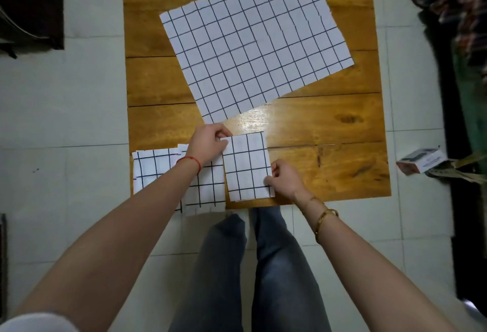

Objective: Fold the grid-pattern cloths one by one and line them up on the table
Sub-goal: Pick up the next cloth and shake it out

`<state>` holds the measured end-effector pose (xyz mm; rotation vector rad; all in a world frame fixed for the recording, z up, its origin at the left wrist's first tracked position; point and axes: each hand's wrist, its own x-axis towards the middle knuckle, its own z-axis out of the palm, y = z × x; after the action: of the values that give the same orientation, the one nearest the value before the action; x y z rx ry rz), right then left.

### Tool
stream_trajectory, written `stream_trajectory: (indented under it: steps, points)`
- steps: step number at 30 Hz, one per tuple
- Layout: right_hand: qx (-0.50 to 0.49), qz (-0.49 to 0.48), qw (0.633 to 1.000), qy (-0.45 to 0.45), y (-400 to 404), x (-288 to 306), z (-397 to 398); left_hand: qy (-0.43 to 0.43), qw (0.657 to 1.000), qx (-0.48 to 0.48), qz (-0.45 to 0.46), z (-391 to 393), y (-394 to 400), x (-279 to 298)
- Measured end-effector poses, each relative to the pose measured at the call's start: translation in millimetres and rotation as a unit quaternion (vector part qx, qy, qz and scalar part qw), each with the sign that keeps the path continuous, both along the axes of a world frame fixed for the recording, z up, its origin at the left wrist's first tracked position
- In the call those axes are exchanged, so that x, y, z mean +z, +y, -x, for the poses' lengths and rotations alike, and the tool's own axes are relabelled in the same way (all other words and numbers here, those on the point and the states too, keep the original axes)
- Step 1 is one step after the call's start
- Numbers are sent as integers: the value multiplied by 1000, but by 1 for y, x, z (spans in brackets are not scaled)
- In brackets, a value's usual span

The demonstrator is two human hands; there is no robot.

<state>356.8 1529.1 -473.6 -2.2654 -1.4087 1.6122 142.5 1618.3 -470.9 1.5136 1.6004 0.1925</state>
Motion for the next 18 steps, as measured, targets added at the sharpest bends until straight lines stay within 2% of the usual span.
stream_trajectory:
  steps: [5, 18]
  points:
    - [26, 7, 999, -36, -13, -1, 7, 28, 999, -21, -12, 6, -10, -8]
    - [175, 9, 976, -132, -14, 7, 16, 12, 999, -24, -33, 12, -13, -17]
